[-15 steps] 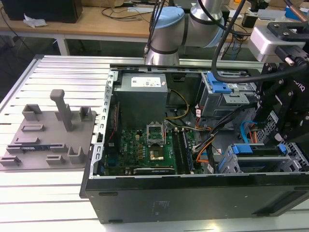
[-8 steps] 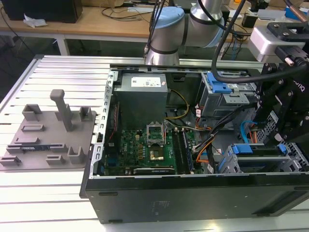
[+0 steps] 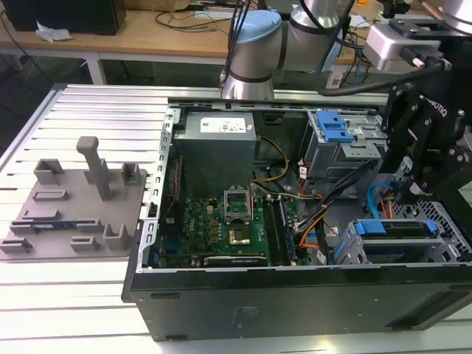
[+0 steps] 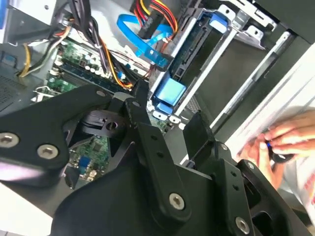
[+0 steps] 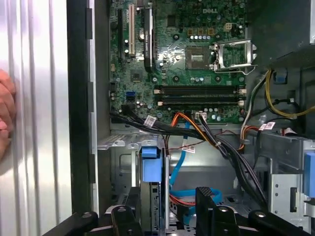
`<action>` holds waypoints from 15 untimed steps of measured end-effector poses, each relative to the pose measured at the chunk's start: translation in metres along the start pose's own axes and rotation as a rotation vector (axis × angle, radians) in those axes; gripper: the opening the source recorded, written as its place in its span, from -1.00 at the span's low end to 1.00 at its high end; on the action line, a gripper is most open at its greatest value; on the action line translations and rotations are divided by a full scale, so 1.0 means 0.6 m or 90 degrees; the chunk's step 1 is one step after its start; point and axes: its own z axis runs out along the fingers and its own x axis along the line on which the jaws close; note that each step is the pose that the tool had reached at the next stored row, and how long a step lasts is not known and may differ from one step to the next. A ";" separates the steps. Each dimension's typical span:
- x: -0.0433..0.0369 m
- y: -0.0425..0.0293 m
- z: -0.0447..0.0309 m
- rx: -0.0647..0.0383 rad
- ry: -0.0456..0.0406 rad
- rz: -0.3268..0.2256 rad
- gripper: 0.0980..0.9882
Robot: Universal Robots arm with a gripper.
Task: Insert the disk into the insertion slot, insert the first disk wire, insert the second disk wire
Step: 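Insert the first disk wire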
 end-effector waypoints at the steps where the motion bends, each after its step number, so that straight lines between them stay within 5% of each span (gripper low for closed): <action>1: -0.005 0.001 0.000 0.001 0.0159 0.000 0.05; 3: -0.007 0.006 0.001 0.011 0.0278 0.001 0.05; 7: -0.021 0.007 0.001 0.016 0.0772 0.000 0.05; 9: -0.031 0.007 0.001 0.016 0.1116 -0.001 0.05; 15: -0.033 0.012 0.008 0.014 0.1375 0.029 0.05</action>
